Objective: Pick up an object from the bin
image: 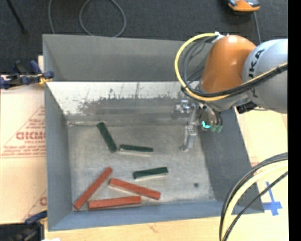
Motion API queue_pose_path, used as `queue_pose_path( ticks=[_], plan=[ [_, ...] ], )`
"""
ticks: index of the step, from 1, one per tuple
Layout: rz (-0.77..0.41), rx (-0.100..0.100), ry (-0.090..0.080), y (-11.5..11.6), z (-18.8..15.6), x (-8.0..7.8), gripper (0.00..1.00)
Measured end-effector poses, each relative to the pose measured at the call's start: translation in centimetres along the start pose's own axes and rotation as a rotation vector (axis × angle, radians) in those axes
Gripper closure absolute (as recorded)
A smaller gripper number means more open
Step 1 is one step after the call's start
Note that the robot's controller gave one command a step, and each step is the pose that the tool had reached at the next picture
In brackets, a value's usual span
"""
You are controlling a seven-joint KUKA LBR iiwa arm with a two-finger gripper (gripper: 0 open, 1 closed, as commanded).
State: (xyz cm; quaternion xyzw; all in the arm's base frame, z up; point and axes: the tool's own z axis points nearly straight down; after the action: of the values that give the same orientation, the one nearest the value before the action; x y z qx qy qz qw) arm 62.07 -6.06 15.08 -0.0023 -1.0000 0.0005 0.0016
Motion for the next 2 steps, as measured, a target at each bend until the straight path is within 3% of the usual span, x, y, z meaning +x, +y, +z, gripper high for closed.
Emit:
queue_pose_path(
  ticks=[1, 2],
  plan=[
    [-0.267, -0.001, -0.004, 6.46, 8.16, 9.6, 0.0],
    [-0.268, 0.001, -0.009, 6.36, 7.98, 9.37, 1.0]
  ],
)
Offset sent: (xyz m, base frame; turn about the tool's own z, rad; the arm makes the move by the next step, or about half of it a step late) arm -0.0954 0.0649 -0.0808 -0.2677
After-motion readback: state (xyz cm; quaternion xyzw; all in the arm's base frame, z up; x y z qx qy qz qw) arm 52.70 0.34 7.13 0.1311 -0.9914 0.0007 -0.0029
